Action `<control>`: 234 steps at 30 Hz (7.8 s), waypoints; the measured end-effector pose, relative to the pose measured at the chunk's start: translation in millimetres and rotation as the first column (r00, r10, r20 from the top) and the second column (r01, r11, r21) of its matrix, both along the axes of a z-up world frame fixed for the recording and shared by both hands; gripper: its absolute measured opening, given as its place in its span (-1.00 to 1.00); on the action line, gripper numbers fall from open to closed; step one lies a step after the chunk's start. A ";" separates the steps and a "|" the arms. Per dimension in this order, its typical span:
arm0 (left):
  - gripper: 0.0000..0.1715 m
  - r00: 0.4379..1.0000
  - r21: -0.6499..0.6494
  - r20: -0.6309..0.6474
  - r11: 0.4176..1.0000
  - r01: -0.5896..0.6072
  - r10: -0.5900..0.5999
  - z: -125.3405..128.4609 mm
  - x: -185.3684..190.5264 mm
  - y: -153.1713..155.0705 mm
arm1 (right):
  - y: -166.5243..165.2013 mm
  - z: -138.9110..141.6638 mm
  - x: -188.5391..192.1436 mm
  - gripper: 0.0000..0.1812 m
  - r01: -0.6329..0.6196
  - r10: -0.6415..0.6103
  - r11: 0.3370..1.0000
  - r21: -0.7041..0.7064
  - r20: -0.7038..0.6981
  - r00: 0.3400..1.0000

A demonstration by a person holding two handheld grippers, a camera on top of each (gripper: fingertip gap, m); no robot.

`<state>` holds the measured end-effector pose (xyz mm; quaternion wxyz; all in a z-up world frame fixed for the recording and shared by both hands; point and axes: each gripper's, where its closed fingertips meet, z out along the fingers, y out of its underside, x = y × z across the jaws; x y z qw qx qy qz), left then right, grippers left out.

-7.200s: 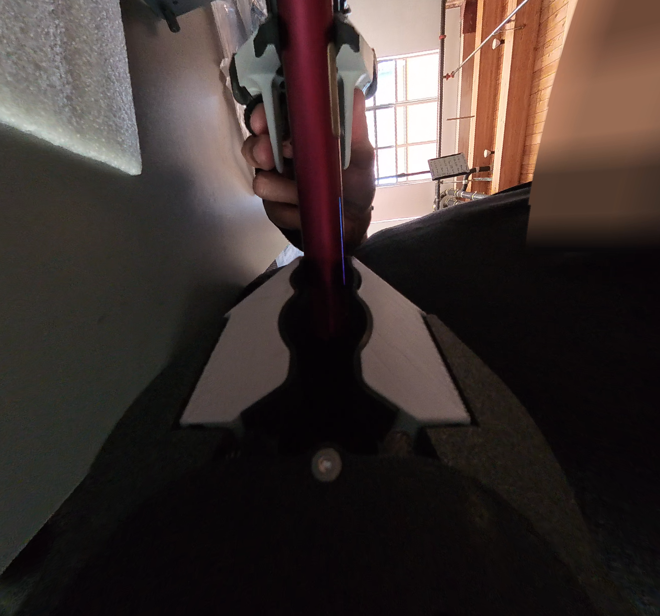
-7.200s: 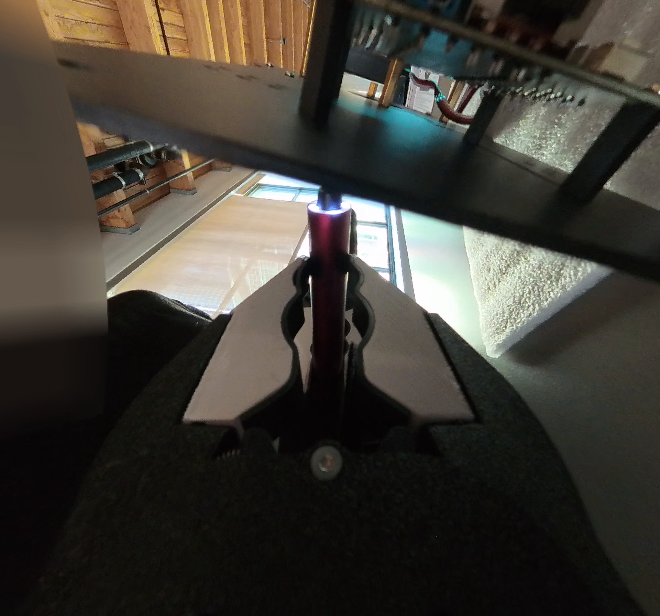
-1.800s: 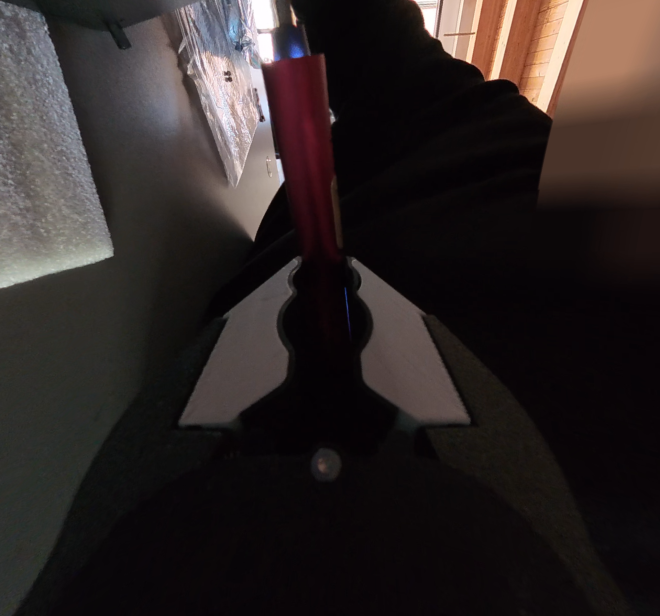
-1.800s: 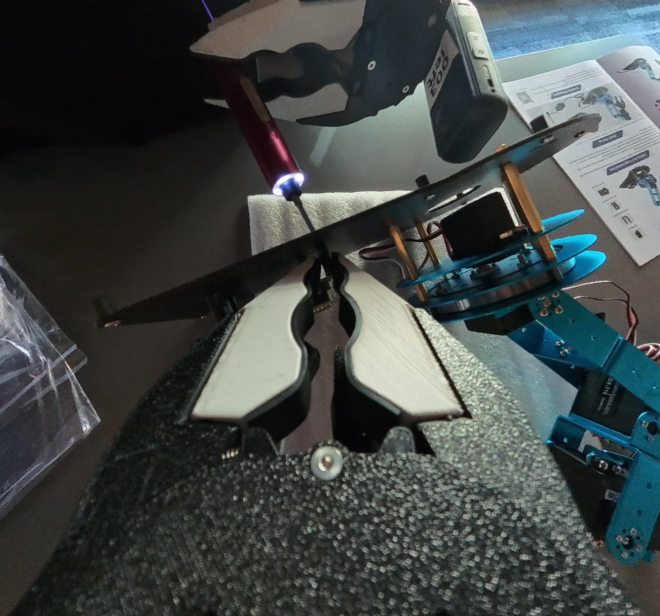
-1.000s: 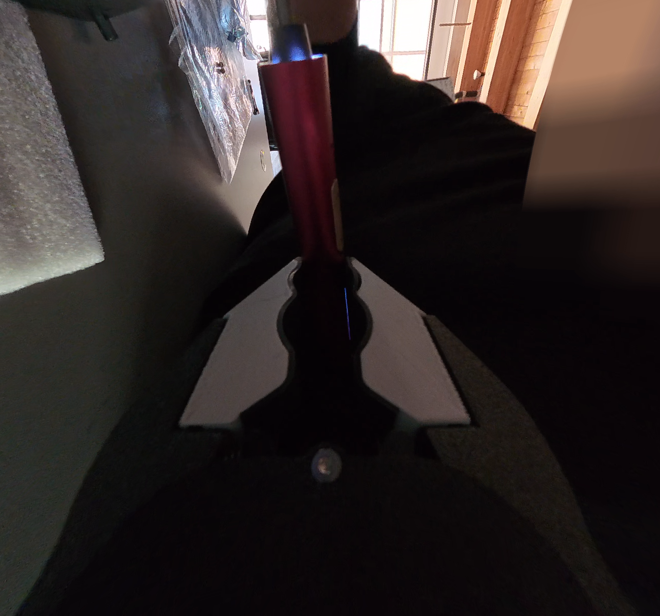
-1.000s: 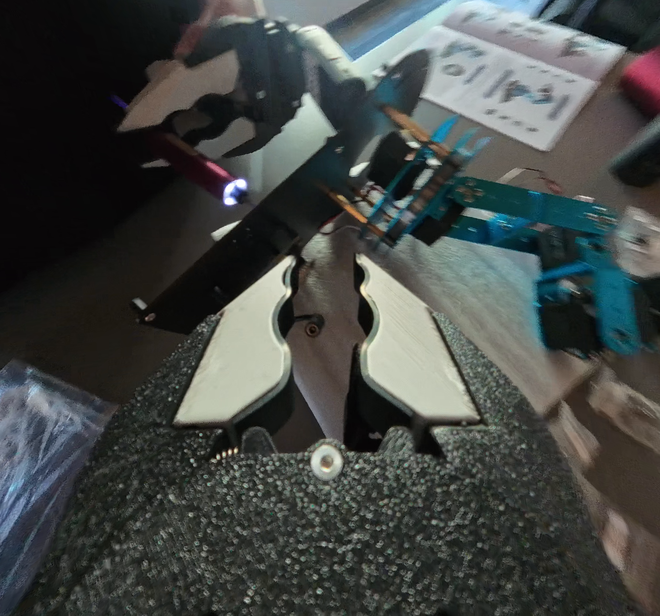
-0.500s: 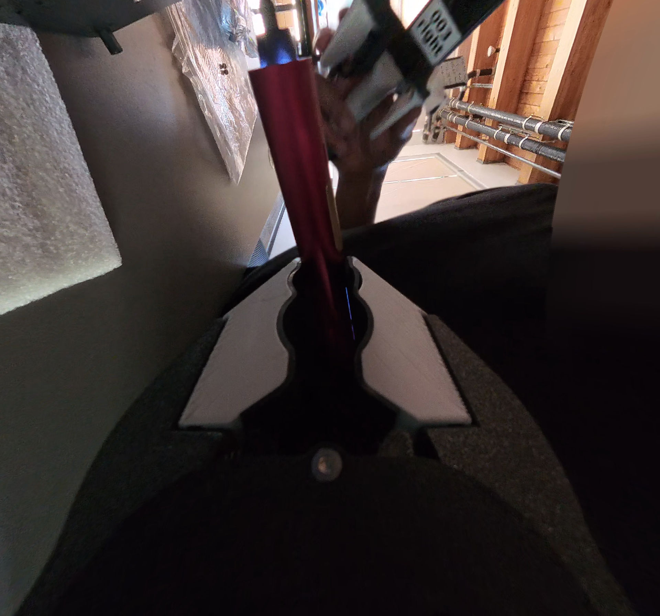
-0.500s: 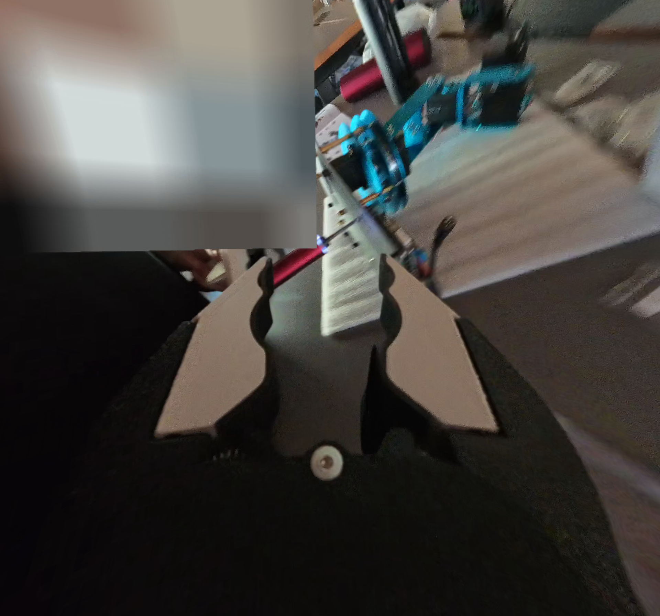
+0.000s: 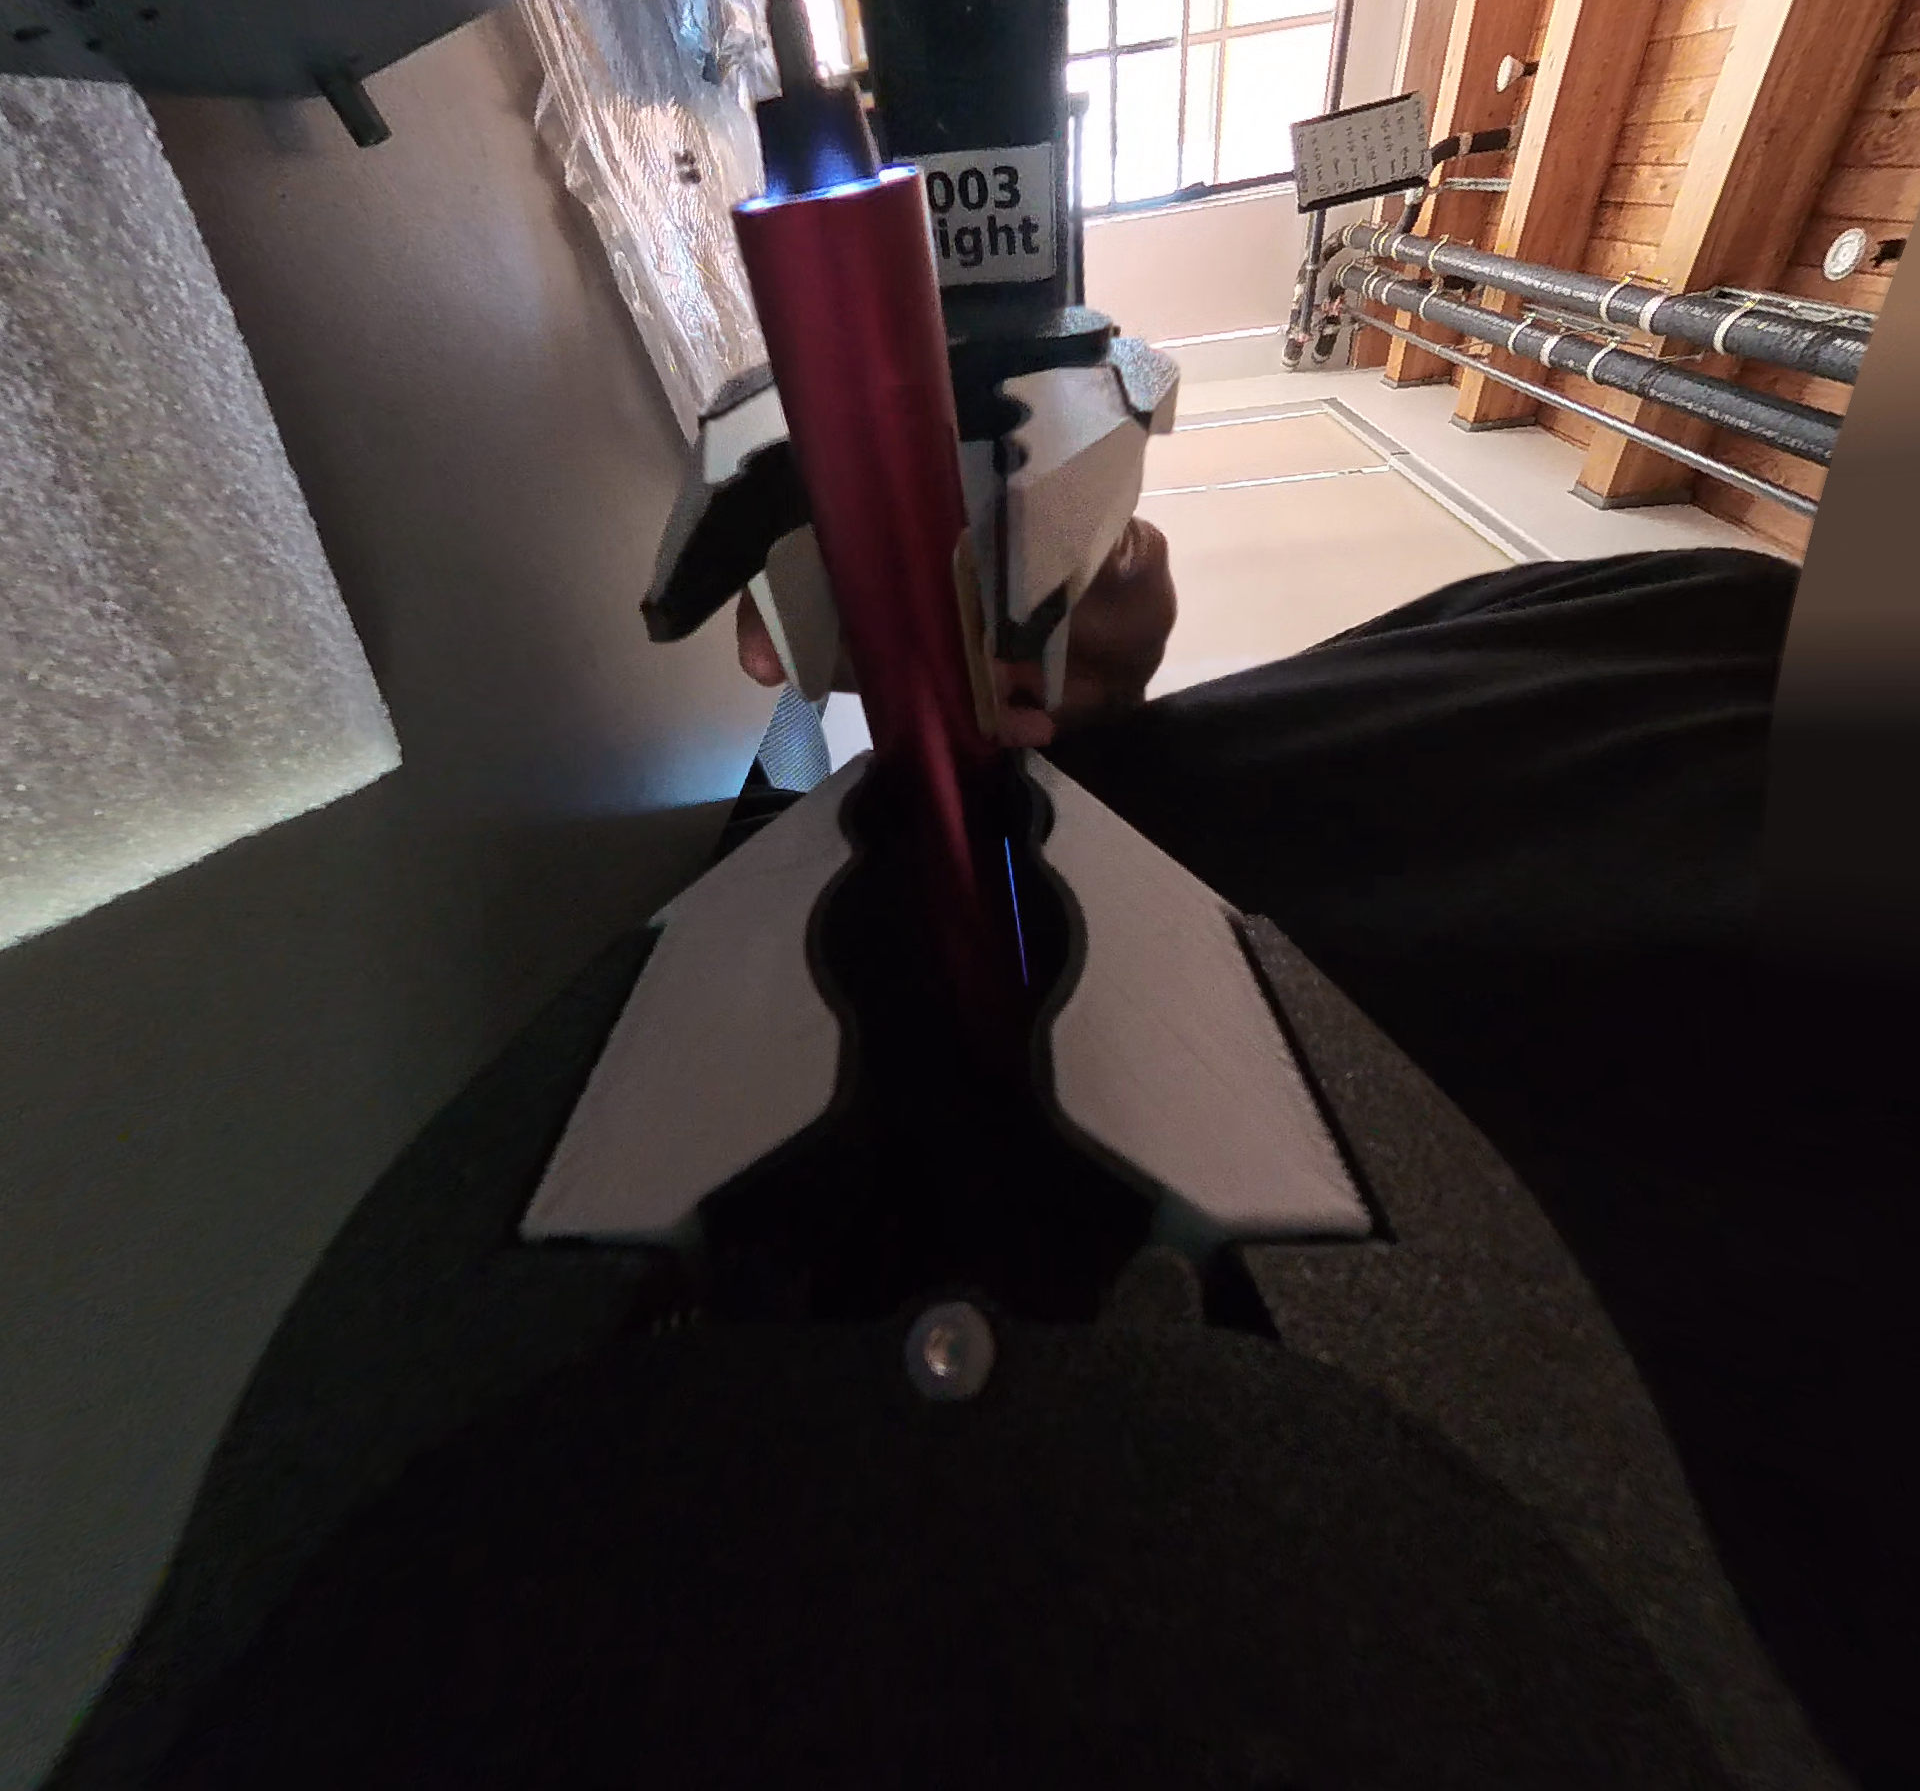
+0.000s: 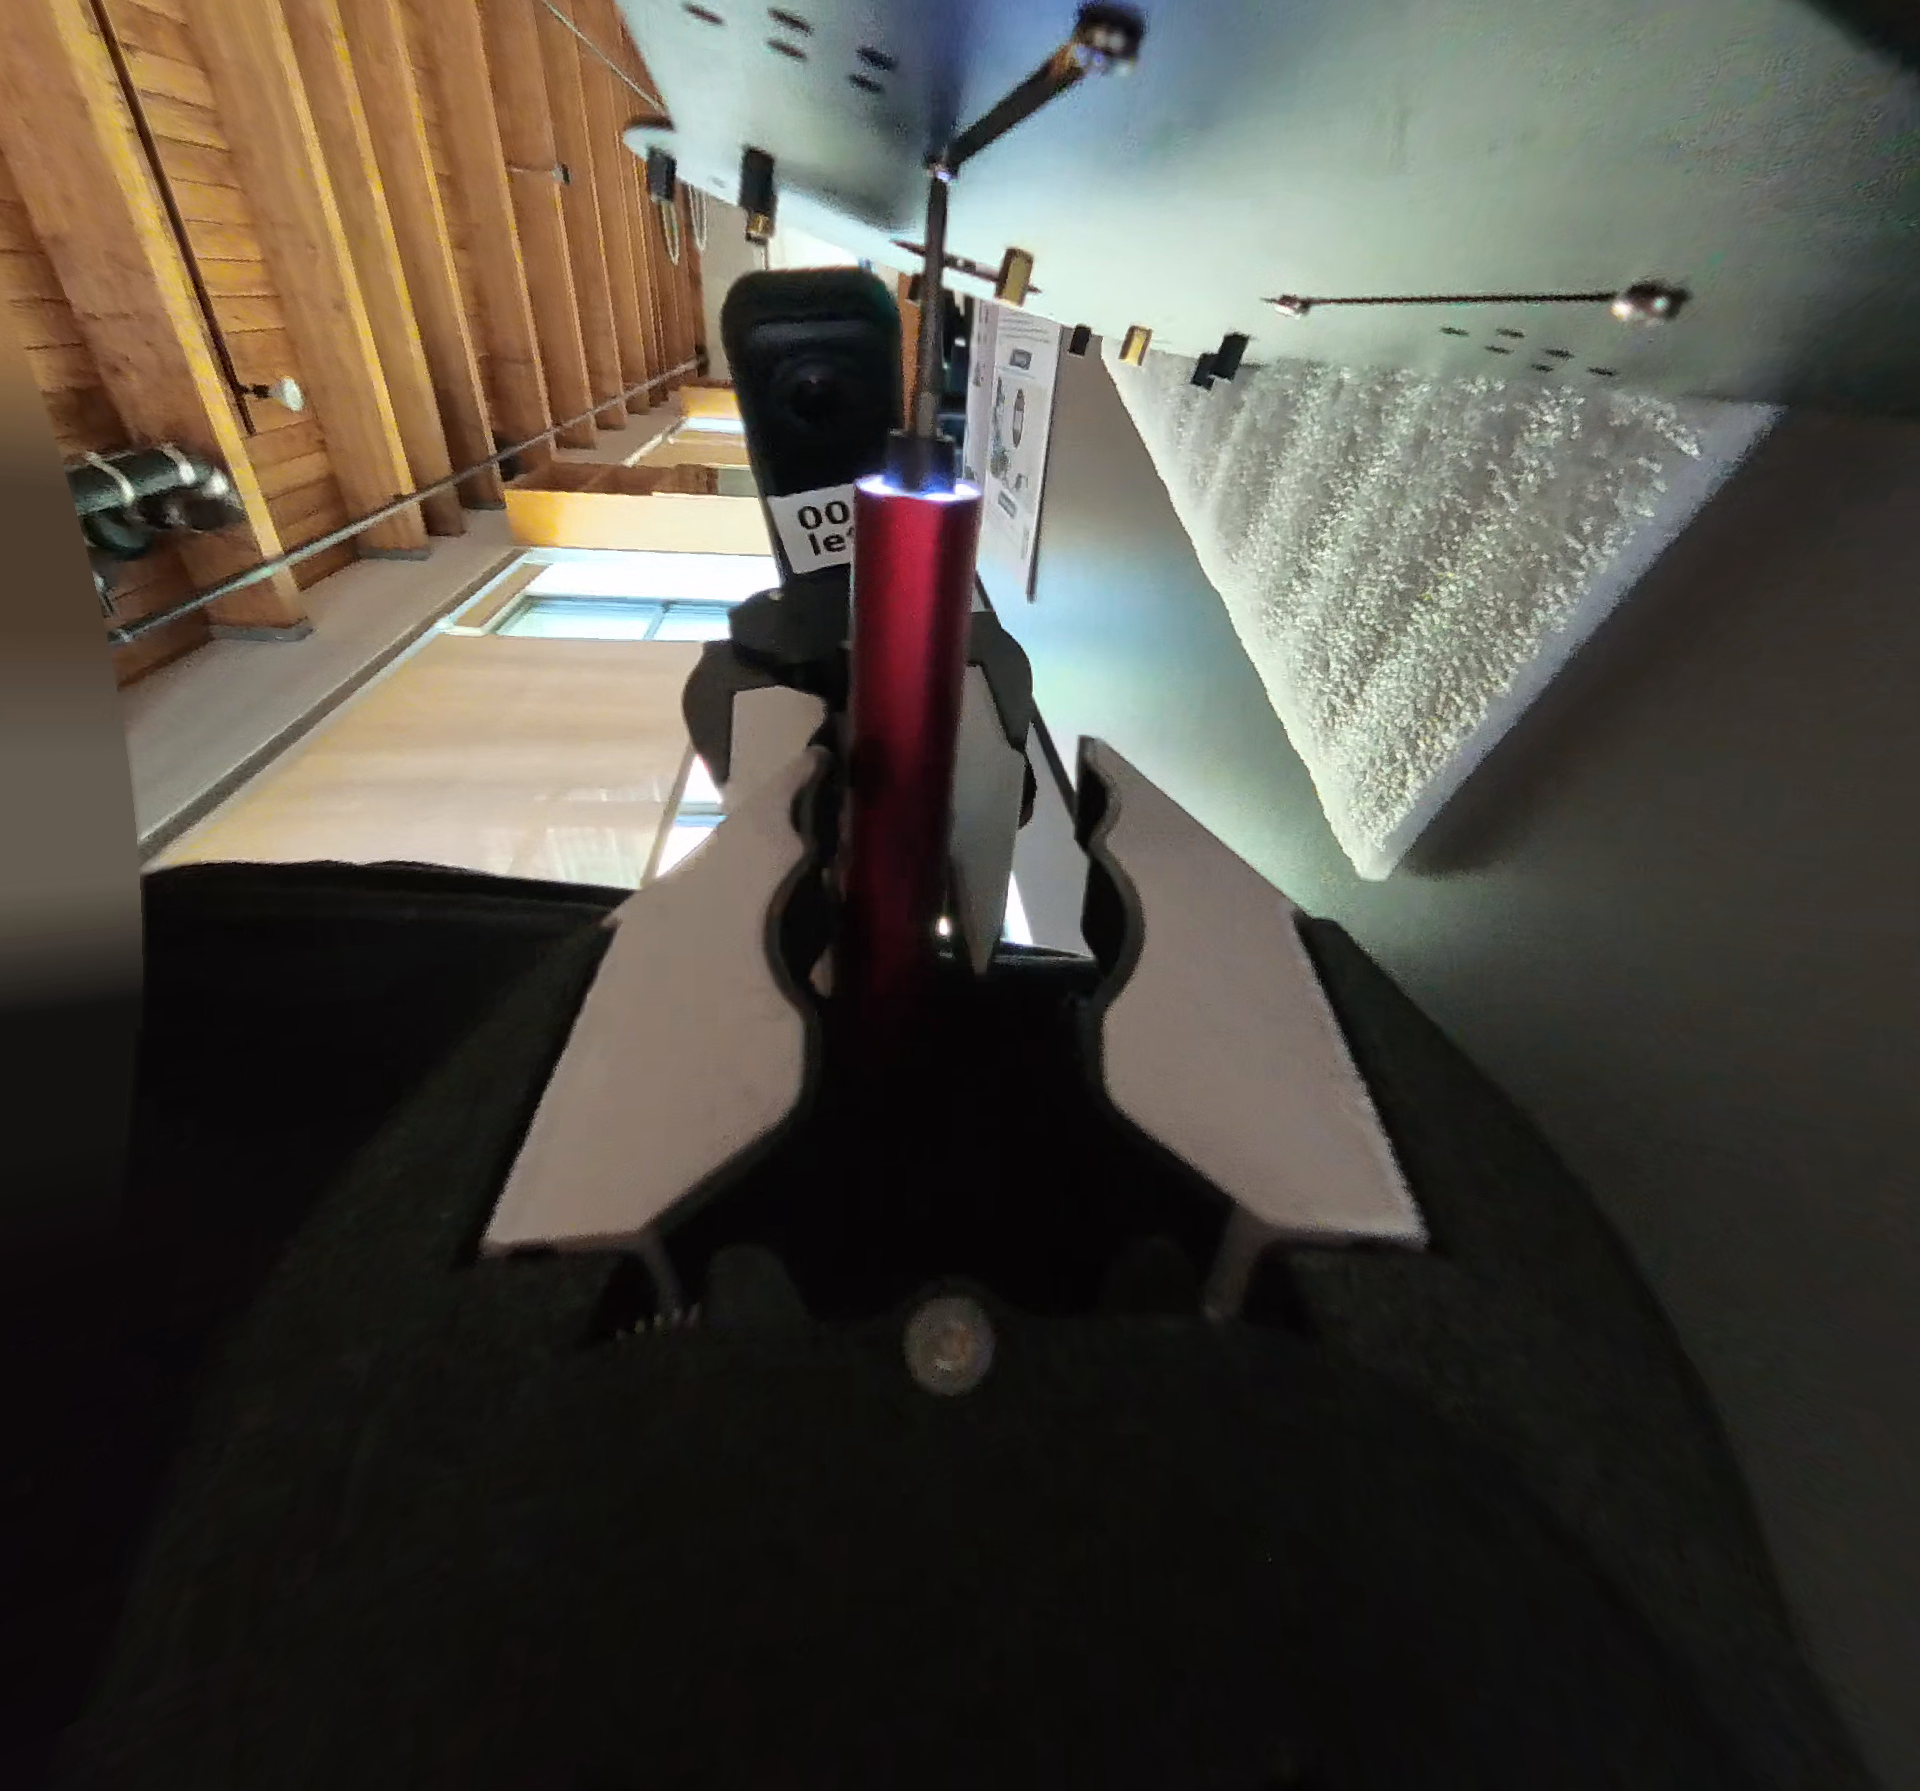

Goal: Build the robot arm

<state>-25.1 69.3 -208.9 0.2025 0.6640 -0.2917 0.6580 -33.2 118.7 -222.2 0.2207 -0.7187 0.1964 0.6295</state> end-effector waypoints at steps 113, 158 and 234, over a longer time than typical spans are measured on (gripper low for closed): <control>-0.75 0.998 0.056 -0.018 0.996 -0.066 0.067 -4.7 -3.5 7.7 | 95.7 13.7 64.3 -0.76 -0.898 0.161 -0.323 0.300 0.952 0.261; -0.74 0.995 0.098 -0.001 0.990 -0.103 0.103 1.0 6.4 4.4 | -9.7 12.7 -1.7 -0.80 -0.066 0.064 0.997 -0.044 -0.046 0.997; -0.73 0.989 0.107 -0.108 0.990 -0.093 0.105 5.8 11.3 3.1 | 3.3 14.3 10.9 -0.80 -0.017 0.008 0.999 -0.027 -0.300 0.954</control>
